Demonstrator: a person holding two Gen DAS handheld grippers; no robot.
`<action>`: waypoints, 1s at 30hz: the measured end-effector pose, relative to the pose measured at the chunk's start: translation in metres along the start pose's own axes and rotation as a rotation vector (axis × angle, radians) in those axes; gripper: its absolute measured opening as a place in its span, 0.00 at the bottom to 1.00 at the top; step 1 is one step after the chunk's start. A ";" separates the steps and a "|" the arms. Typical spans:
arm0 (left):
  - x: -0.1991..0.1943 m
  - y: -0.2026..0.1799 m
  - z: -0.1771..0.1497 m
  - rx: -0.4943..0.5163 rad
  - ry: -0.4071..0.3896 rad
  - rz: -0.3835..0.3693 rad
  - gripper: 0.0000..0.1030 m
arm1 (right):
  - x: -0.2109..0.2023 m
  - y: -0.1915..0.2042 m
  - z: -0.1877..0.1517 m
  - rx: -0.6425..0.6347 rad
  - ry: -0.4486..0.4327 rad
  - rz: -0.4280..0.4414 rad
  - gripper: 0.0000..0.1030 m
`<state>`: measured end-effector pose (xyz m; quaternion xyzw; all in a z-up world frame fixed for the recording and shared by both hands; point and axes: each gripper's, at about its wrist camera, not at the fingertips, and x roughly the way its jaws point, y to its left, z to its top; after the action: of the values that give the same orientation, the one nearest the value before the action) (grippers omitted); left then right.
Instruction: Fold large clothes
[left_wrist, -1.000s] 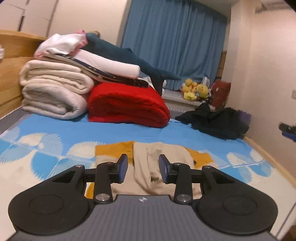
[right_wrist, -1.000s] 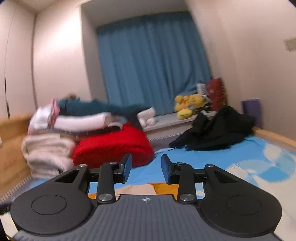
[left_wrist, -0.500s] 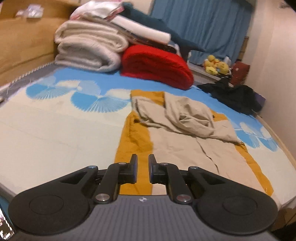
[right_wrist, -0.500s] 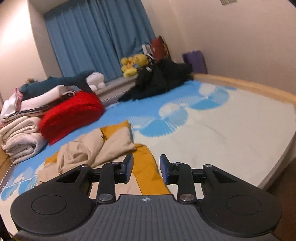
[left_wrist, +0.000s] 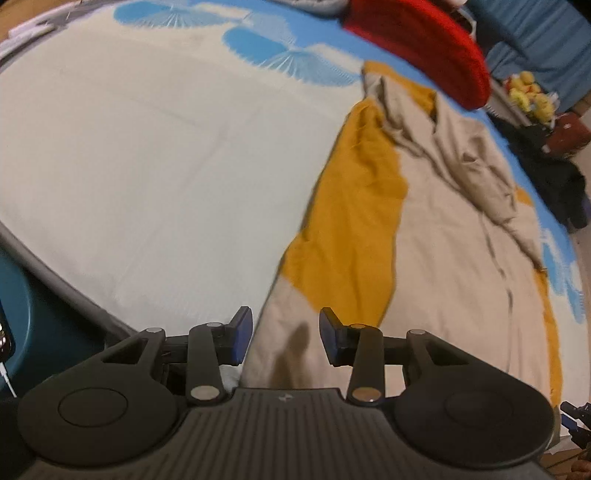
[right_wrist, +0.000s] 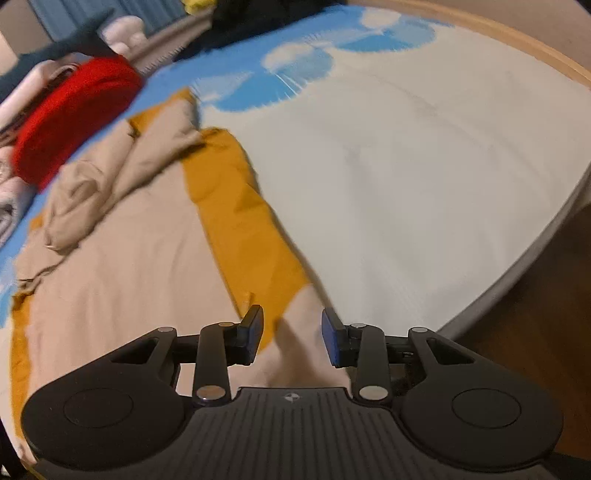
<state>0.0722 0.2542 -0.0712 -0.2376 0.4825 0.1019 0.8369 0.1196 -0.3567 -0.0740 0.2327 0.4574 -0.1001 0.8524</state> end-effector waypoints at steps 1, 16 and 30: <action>0.004 0.001 0.000 -0.002 0.013 0.003 0.43 | 0.004 0.000 -0.001 -0.003 0.012 -0.012 0.39; 0.018 -0.017 -0.015 0.130 0.015 0.026 0.06 | 0.016 0.008 -0.003 -0.073 0.071 -0.006 0.06; 0.018 -0.010 -0.016 0.085 0.046 0.028 0.26 | 0.013 0.013 -0.008 -0.106 0.080 -0.046 0.17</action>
<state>0.0735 0.2367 -0.0907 -0.1974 0.5089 0.0875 0.8333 0.1260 -0.3409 -0.0848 0.1804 0.5009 -0.0860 0.8421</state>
